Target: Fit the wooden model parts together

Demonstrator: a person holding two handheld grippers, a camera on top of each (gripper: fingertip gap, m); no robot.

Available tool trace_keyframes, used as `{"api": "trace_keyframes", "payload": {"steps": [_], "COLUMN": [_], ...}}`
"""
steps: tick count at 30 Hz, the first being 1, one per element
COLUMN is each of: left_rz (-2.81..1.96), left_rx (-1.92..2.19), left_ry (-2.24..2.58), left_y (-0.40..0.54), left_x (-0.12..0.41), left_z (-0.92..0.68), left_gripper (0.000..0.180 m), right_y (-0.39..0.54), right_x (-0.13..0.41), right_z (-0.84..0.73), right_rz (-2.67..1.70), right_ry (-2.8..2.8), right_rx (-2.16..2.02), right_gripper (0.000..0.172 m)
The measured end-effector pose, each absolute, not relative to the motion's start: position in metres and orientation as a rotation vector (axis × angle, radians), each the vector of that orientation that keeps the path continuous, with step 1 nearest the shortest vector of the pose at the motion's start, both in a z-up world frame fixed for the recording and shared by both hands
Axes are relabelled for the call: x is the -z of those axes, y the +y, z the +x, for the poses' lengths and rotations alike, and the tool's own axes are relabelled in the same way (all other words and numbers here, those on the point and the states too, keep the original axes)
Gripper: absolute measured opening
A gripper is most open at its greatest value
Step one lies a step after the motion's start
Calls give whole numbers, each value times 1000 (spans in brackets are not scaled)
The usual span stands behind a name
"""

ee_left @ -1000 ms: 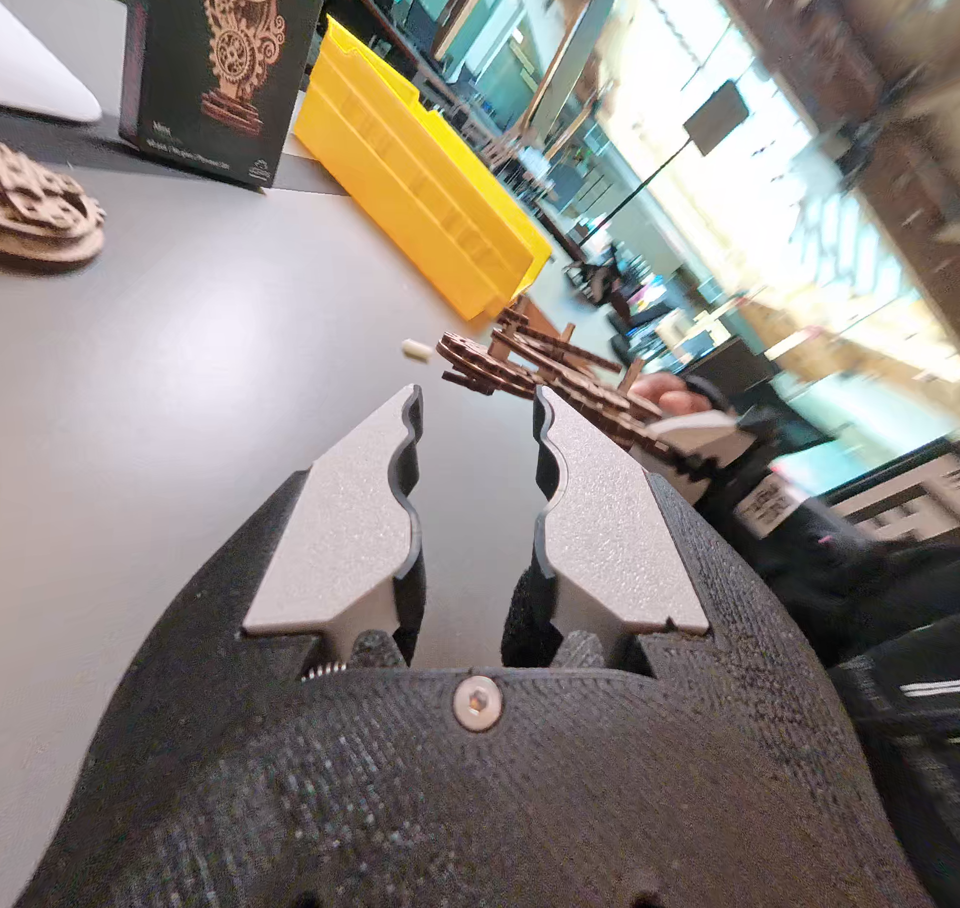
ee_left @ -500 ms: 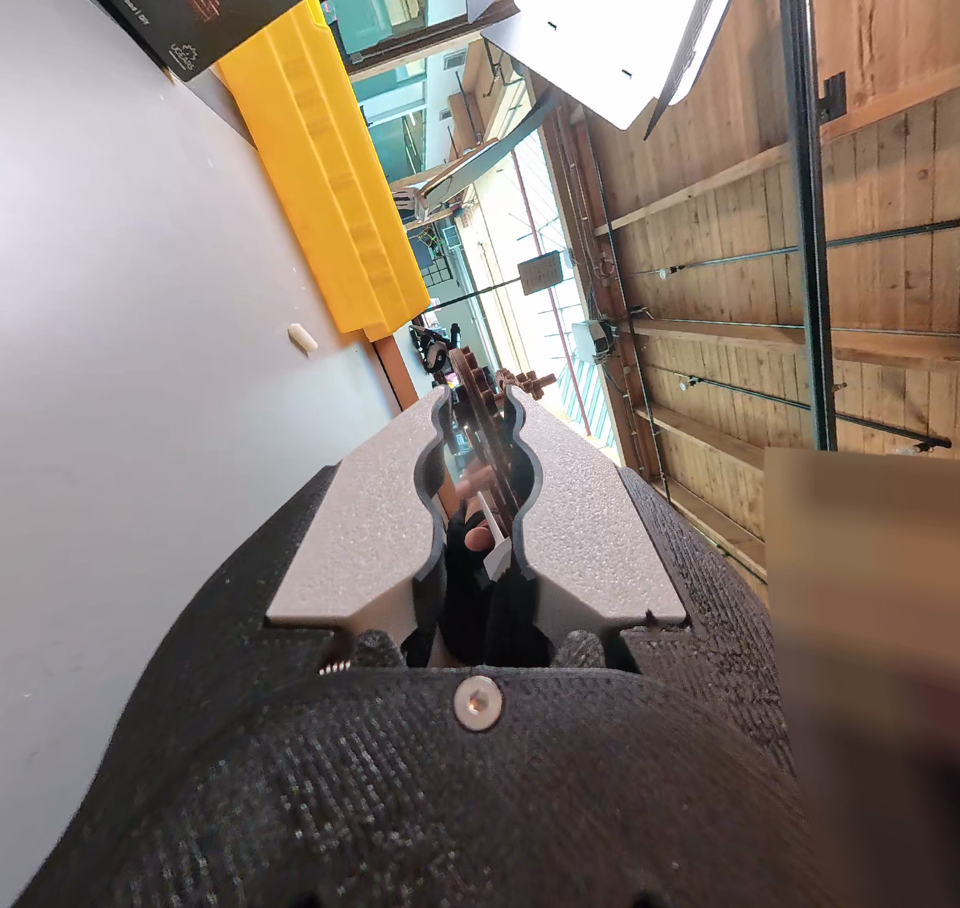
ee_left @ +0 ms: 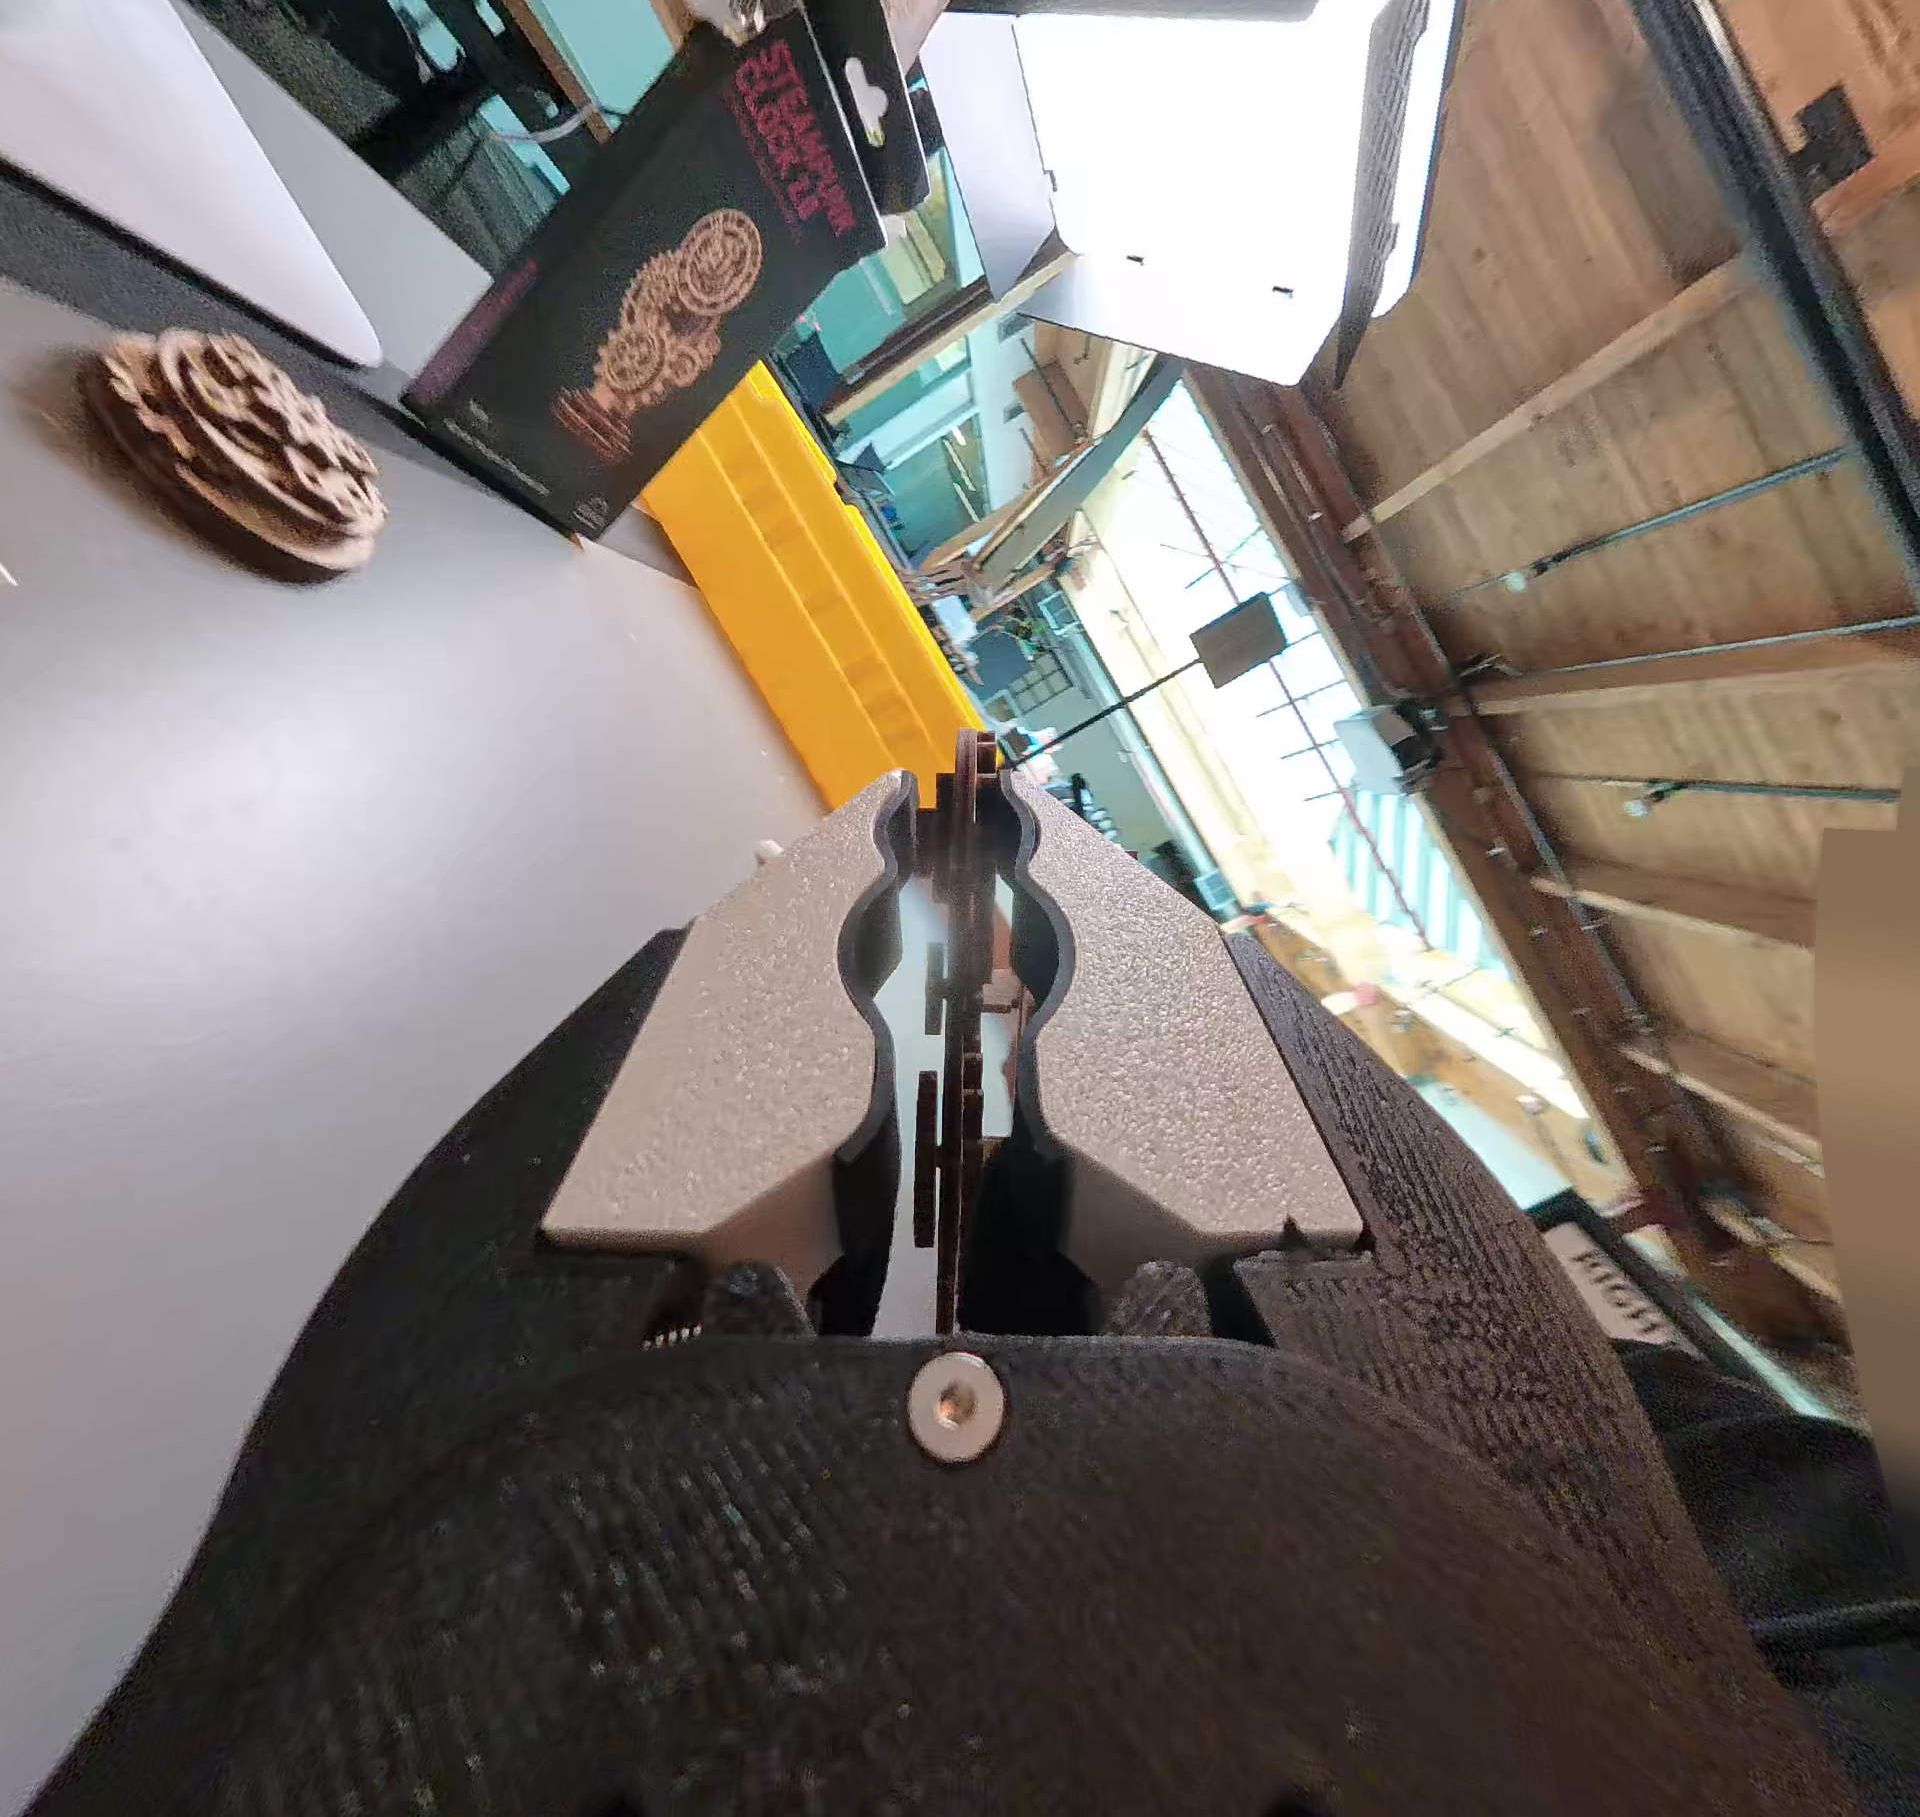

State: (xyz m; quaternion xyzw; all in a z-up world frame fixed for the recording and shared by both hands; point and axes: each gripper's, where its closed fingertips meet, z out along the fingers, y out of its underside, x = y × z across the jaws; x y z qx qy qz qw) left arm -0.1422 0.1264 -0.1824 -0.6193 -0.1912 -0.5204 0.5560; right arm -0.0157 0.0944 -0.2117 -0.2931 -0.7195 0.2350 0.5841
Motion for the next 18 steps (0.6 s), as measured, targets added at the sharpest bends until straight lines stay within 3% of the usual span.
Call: {"api": "trace_keyframes", "payload": {"steps": [4,7,8,18], "left_rz": [-1512,-1508,-1498,-1468], "left_rx": [923,679,599,-125], "left_ry": [-304,-226,-208,-159], "left_y": [125,124,123,109], "left_x": [171,156,151,122], "left_z": [-157,-168,-170,-190], "left_gripper": [12,12,13,13], "right_y": [90,80,76,68], "right_x": [198,200,200,153], "right_z": [-31,-49,-55,-104], "right_rz": [-1141,-1431,-1474,-1527], "right_ry": [-1550,-1463,-1443,-1269], "right_rx": [-864,-1024,-1057,-1048], "right_gripper": [23,6,0,0]}}
